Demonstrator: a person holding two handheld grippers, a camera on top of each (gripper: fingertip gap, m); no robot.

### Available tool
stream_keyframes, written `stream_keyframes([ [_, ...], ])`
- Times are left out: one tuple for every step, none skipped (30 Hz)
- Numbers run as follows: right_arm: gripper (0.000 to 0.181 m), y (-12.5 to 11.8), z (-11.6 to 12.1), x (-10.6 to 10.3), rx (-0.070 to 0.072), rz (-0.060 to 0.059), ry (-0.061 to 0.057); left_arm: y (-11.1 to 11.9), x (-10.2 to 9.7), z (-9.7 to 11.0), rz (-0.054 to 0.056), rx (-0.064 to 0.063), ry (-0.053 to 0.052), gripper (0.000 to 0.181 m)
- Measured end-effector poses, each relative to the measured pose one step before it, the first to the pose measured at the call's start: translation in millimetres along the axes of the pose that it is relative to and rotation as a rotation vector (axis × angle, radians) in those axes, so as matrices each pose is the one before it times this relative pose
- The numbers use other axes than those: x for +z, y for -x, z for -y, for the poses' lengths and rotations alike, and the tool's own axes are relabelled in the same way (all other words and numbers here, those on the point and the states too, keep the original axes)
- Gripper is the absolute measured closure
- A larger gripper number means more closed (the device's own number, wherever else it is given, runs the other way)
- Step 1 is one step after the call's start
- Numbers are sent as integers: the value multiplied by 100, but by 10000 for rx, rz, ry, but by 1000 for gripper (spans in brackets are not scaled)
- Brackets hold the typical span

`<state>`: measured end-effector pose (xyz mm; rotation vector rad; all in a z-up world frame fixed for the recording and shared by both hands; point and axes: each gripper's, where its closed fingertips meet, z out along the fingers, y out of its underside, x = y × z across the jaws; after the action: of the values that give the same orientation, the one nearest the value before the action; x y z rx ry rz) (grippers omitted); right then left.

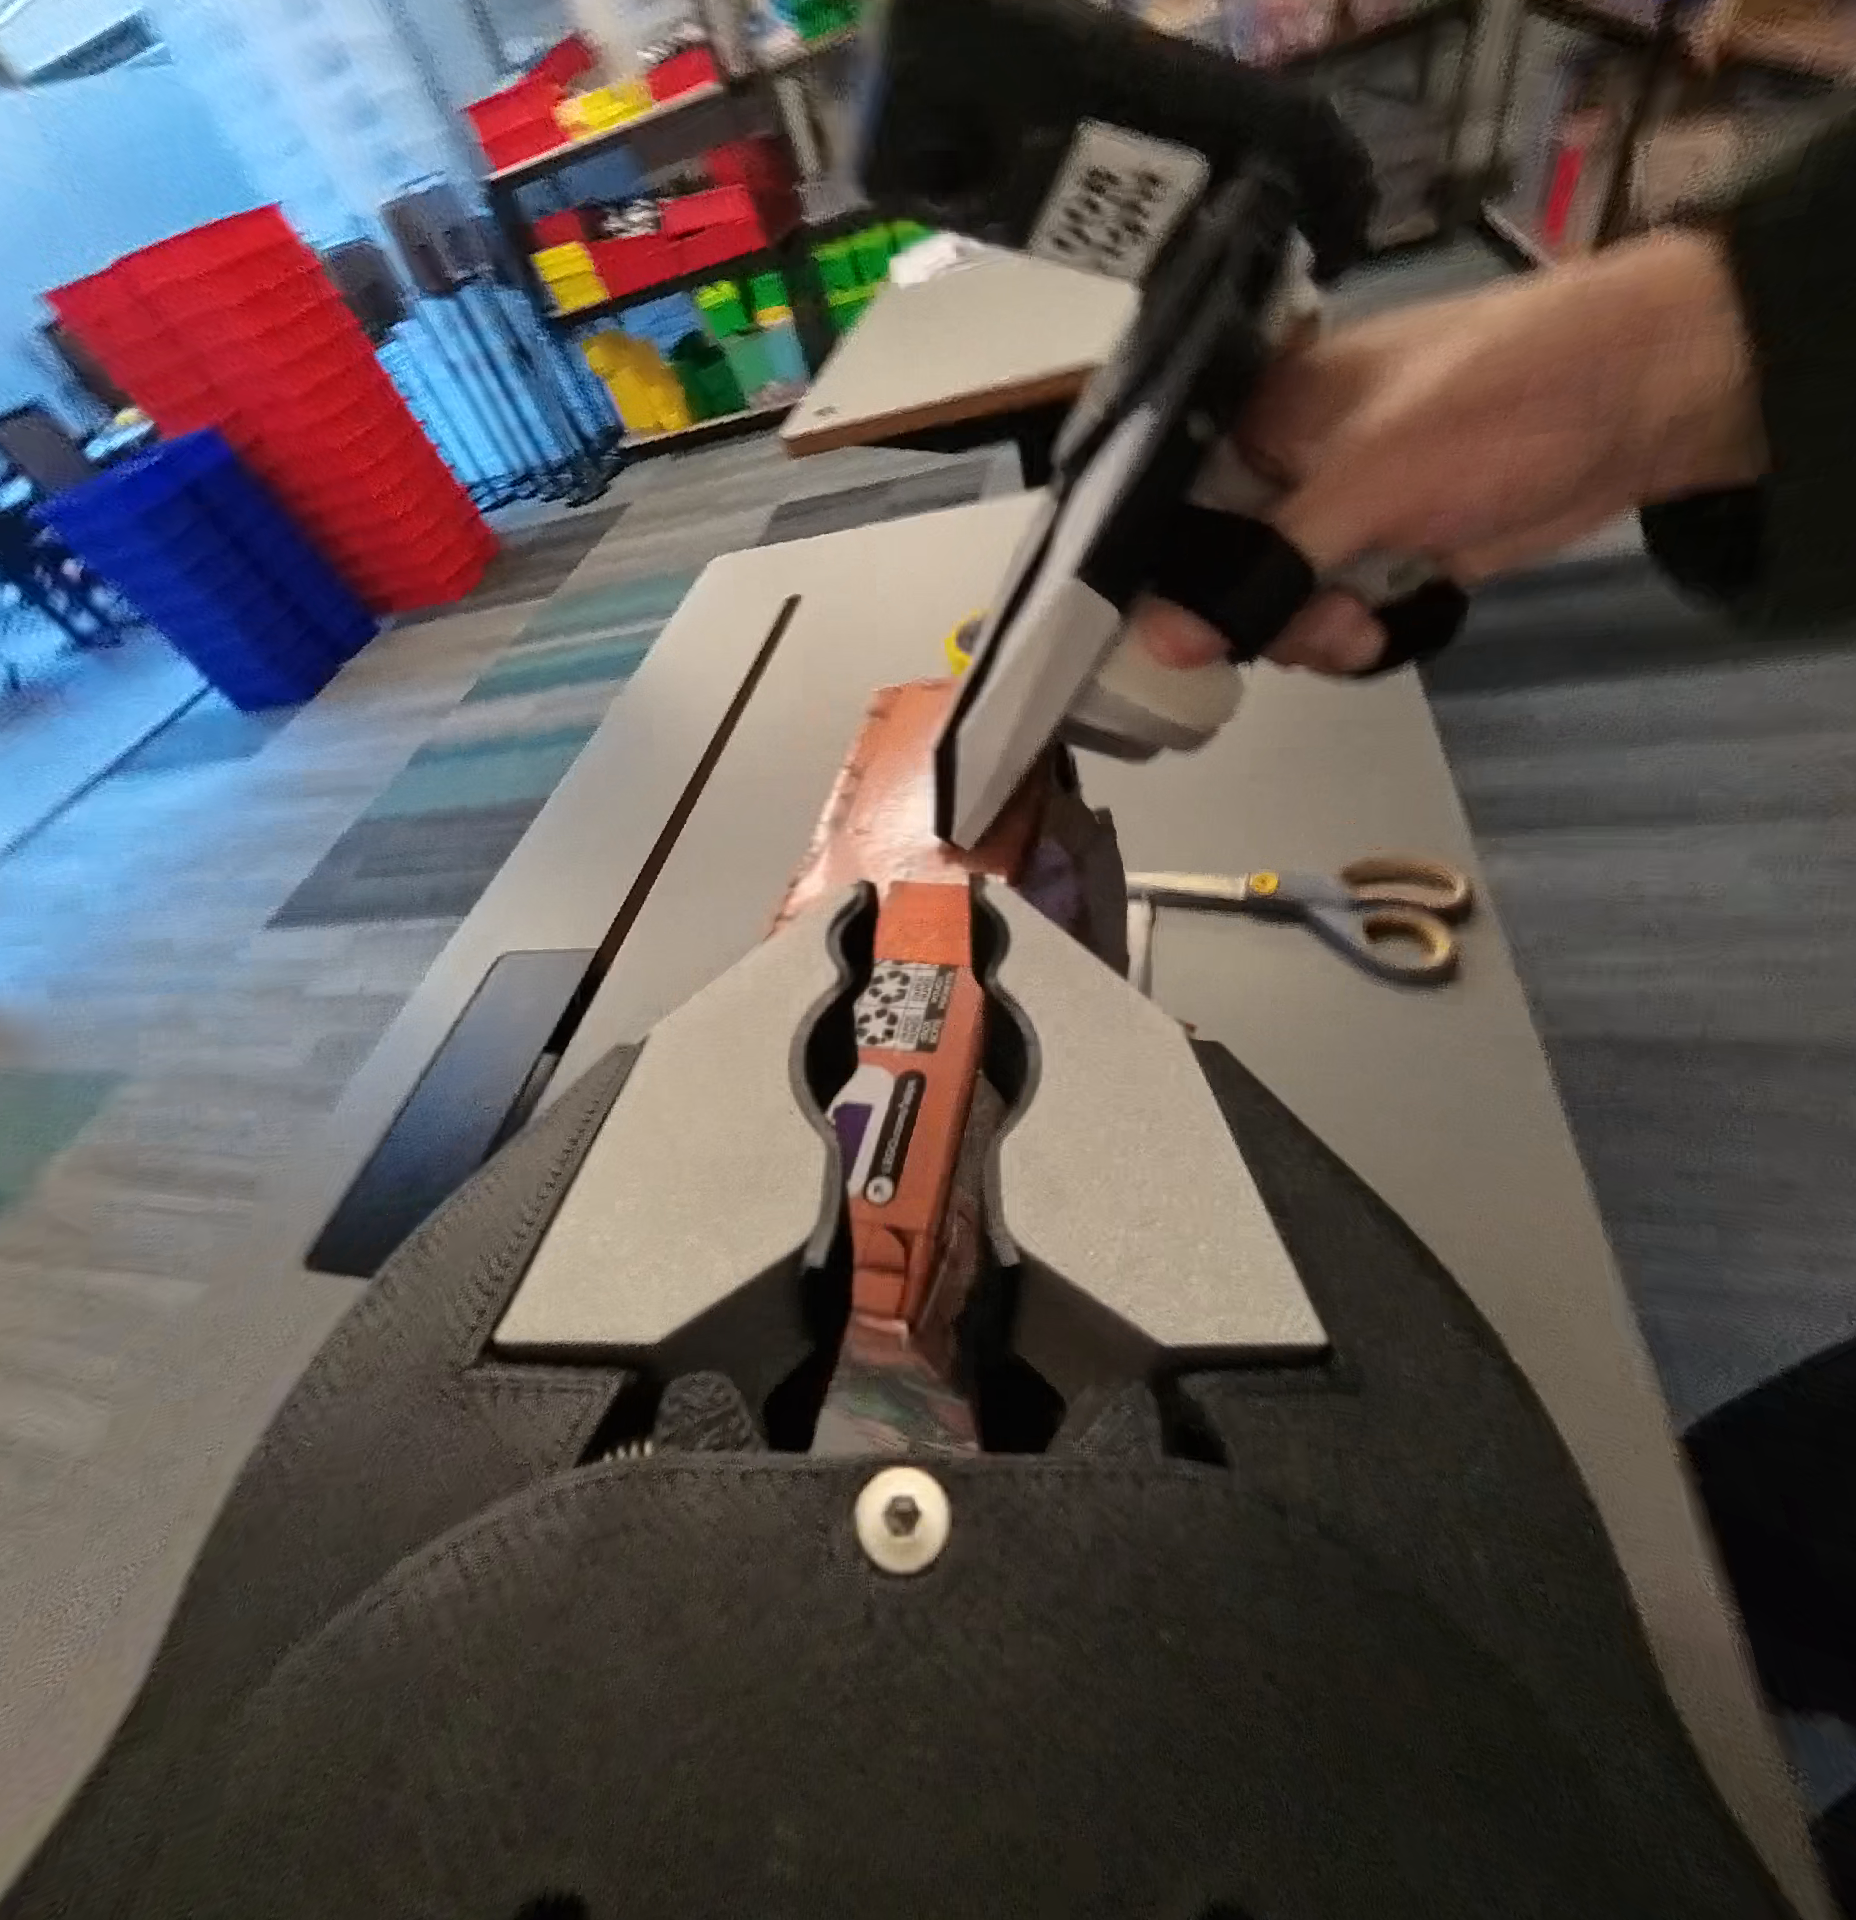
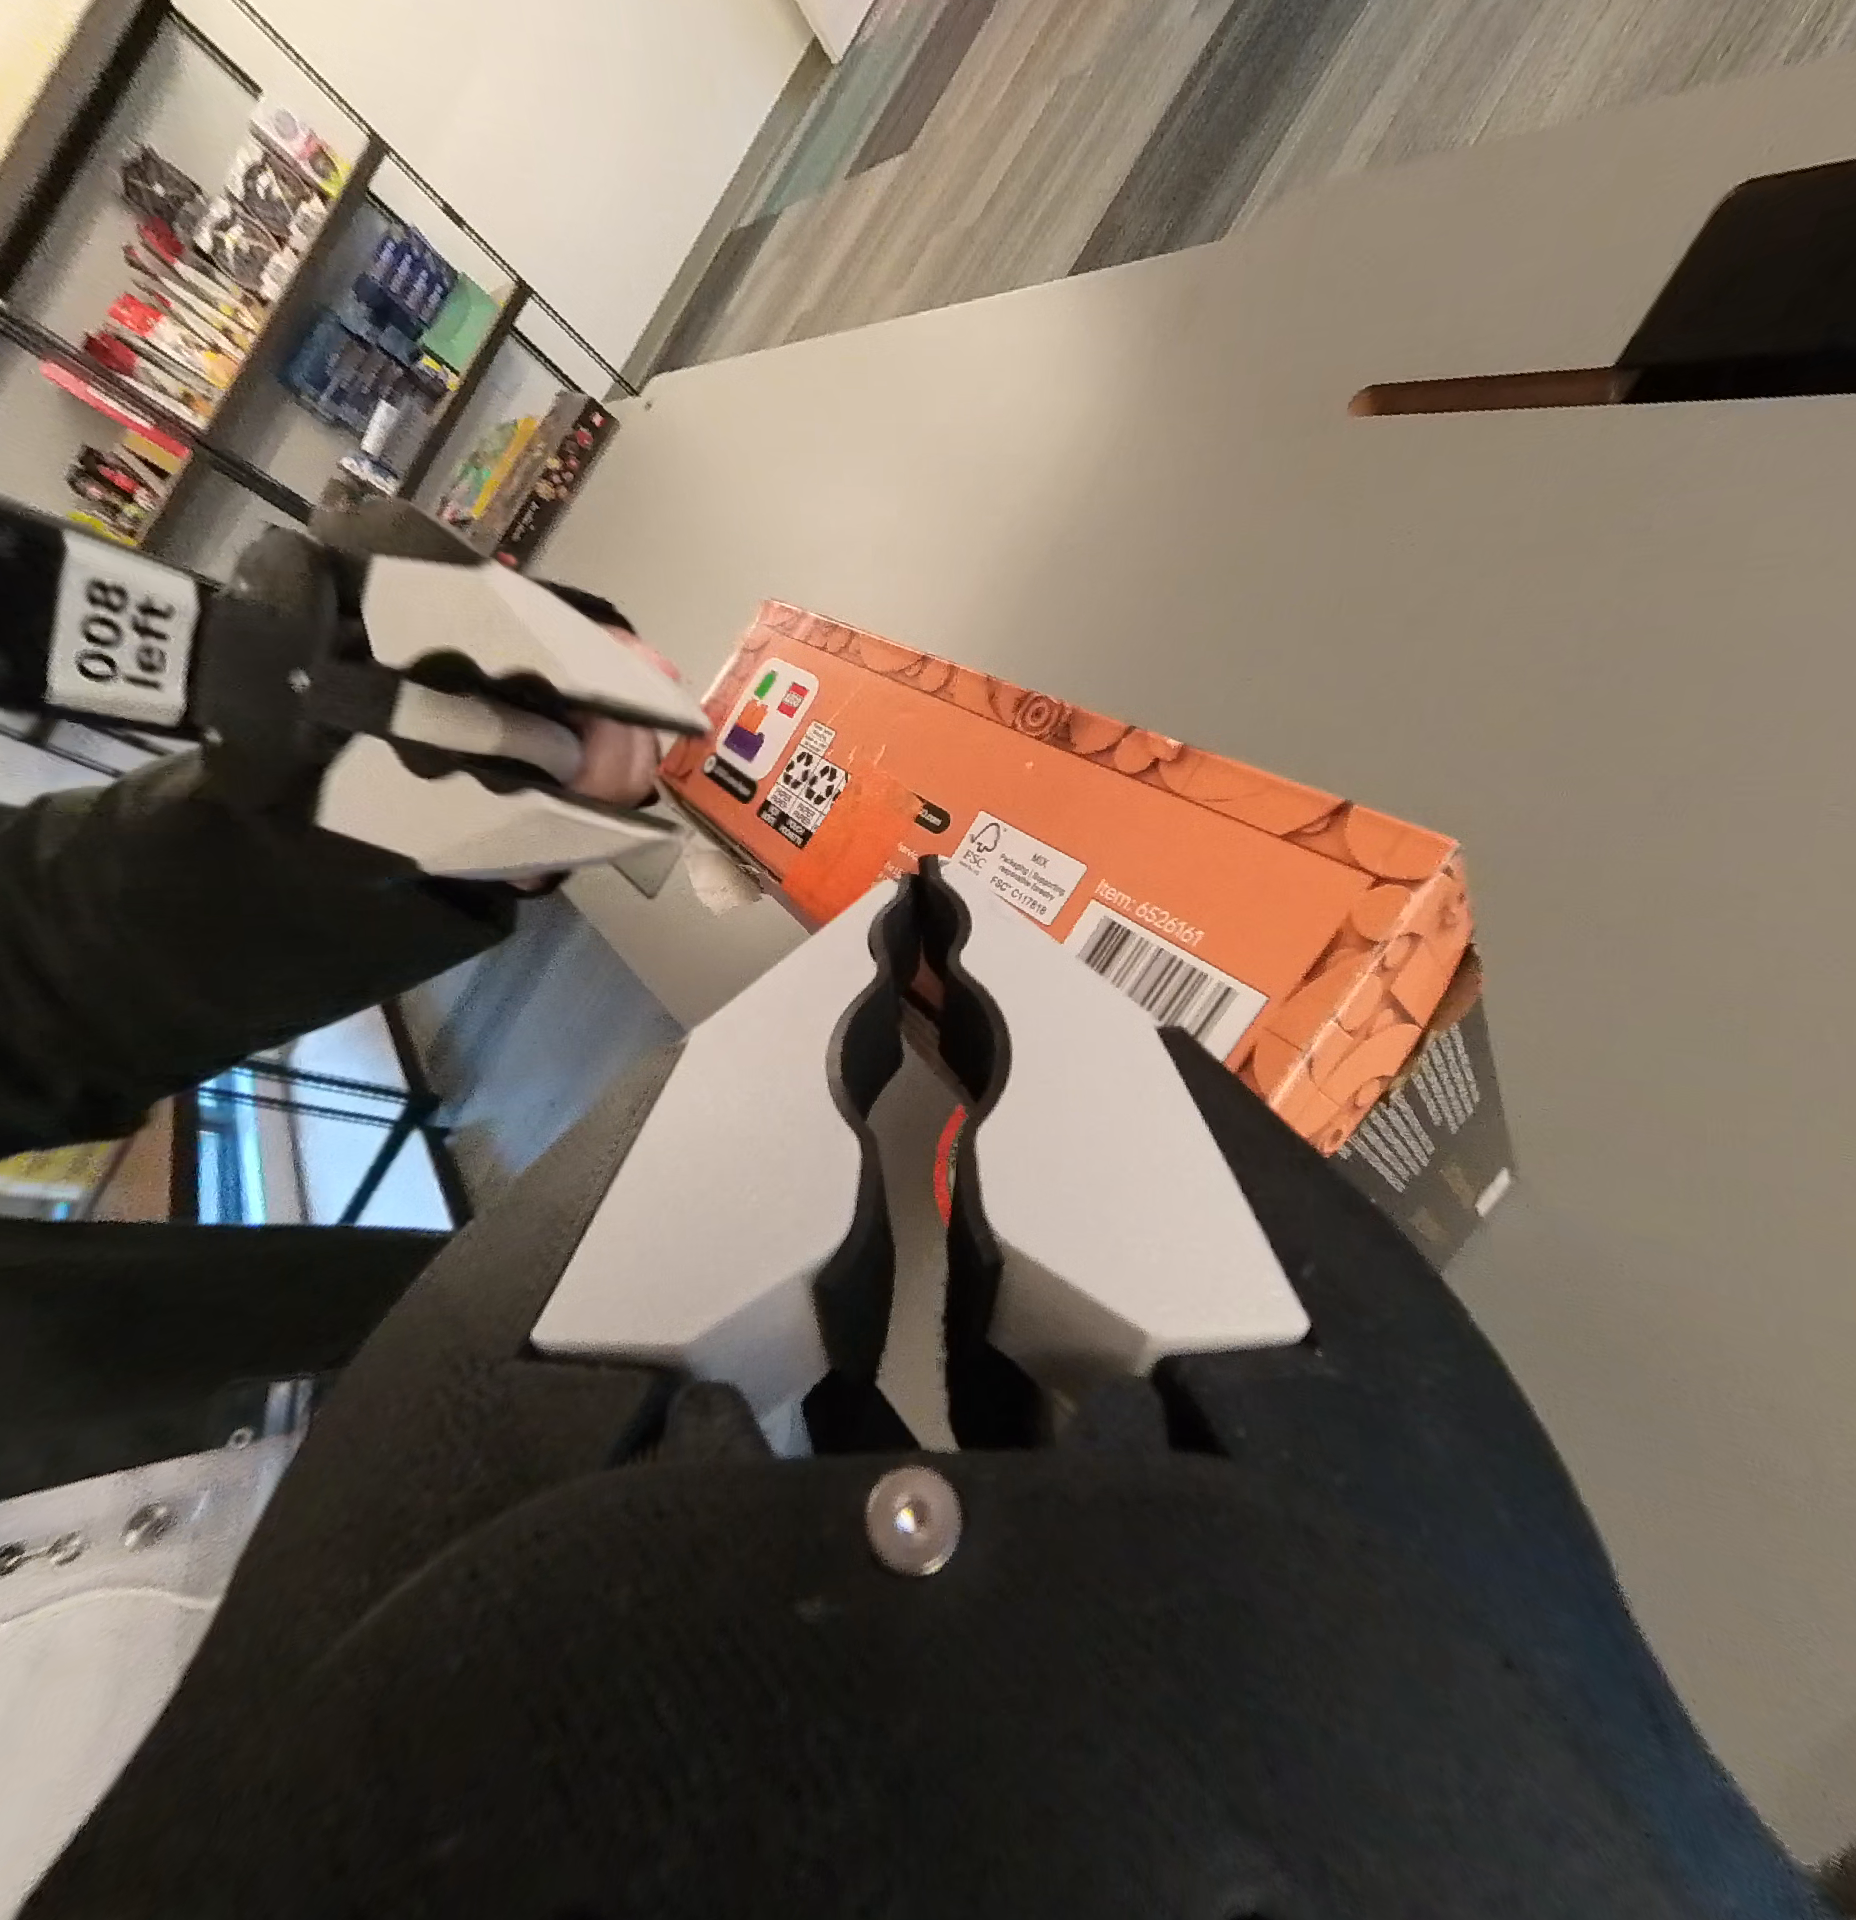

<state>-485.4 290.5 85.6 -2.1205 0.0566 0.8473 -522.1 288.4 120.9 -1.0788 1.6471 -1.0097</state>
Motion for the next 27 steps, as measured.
stream_keyframes([
  [181,6,-25,0,-116,-71,58,265,-781,343,168,-605,-299,162],
  [181,-8,8,13,-99,-16,18,230,-587,-45,117,-328,-76,158],
  [181,-10,1,9,-2,44,-10,263,-288,-656,98,47,370,153],
  [181,-5,-12,7,111,59,-6,257,-9,-884,84,368,634,150],
  [181,4,-13,-10,64,23,26,201,209,-596,100,503,590,145],
  [181,9,-13,-10,-13,-28,63,-14,317,-178,24,491,506,139],
  [181,-6,2,17,-77,-71,93,-394,349,167,-178,422,422,134],
  [181,-27,33,33,-110,-86,103,-379,367,161,-205,327,417,131],
  [181,-23,42,37,-80,-68,89,-80,404,-111,-114,243,490,125],
  [181,-16,25,28,8,-26,61,182,409,-417,-83,61,593,121],
  [181,4,22,11,44,8,20,268,349,-514,-144,-100,556,120],
  [181,-1,1,-5,16,43,-4,308,297,-305,-140,-178,349,118],
  [181,12,-29,-5,0,68,-26,218,260,50,-170,-209,104,118],
  [181,13,-22,-22,29,62,-51,-2,299,53,-282,-126,105,117],
  [180,14,-29,-26,57,49,-60,-68,358,-126,-301,-77,218,113],
  [180,19,-24,-21,35,20,-54,-181,418,-295,-354,-70,325,109],
  [181,8,-11,-5,4,-23,-42,-175,450,-383,-311,0,363,105],
  [180,-14,34,21,1,-63,-42,40,419,-428,-149,94,376,100],
  [180,-8,16,16,5,-78,1,9,331,-477,-140,210,393,98],
  [180,-2,17,16,43,-75,38,-28,283,-407,-140,247,330,98],
  [180,-23,25,10,64,-71,65,36,198,-77,-50,224,116,101],
  [181,-13,33,20,2,-57,82,17,156,80,-38,130,42,101],
  [181,-8,25,16,0,-25,61,14,147,25,-52,94,84,101],
  [181,-16,21,14,66,10,27,-3,87,36,-81,79,68,101],
  [181,-1,1,6,95,36,0,-27,64,52,-72,63,56,101],
  [181,24,-14,-10,116,51,-34,-55,80,160,-39,52,-13,100],
  [181,3,-4,-1,89,37,-89,-17,100,241,-6,11,-85,100],
])
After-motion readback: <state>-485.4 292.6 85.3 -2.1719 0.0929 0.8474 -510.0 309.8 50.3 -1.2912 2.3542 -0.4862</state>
